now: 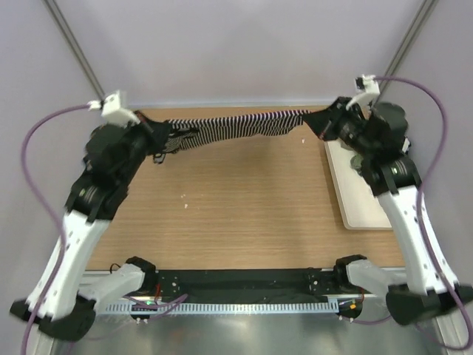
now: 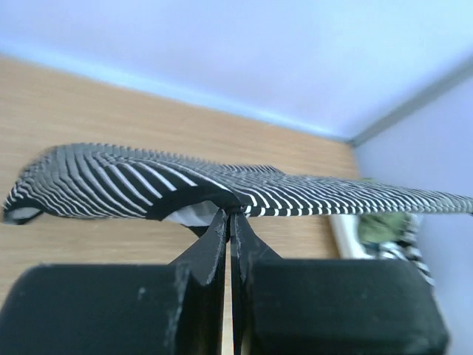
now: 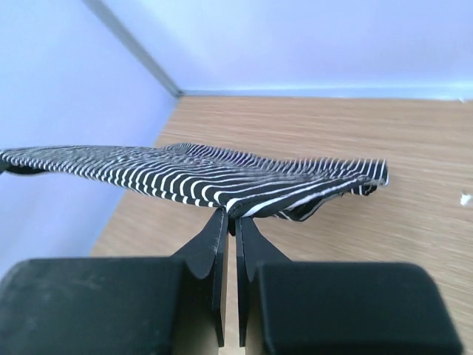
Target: Fold and stack the tank tops
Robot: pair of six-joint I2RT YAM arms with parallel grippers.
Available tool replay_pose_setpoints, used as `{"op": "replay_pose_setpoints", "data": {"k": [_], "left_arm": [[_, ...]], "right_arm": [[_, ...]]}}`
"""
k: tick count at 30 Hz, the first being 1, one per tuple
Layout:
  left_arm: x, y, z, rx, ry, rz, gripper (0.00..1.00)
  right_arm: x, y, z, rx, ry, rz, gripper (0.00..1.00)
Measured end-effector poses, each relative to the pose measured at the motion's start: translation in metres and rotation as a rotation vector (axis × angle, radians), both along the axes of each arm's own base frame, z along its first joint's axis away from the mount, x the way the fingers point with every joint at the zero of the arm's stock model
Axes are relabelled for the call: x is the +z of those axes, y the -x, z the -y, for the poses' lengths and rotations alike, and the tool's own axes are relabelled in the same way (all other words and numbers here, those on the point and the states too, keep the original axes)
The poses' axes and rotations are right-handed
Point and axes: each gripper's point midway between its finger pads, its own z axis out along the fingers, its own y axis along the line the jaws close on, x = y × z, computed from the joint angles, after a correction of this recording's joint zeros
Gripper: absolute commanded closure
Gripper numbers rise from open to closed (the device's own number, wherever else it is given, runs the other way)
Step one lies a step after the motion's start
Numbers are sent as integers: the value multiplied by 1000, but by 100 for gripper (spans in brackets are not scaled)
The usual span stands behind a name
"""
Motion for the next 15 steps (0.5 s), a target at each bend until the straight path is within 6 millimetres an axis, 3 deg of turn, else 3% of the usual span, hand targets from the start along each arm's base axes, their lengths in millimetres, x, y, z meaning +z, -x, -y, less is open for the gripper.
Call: {"op": "replay_pose_setpoints", "data": {"k": [5, 7, 9, 12, 15], "left_arm": [[61, 101, -20, -105, 90, 253, 100], [73, 129, -26, -141, 117, 317, 100], [77, 142, -27, -168, 126, 337, 100], [71, 142, -24, -187, 113, 303, 100], [58, 127, -16, -185, 91, 239, 100]], "right_arm": [[53, 107, 0, 126, -46, 207, 99], [68, 146, 0, 177, -58, 280, 99], [76, 171, 0, 213, -63, 321, 99], [79, 182, 0, 230, -63, 320, 99], [69, 167, 2, 195, -54, 253, 99]]}}
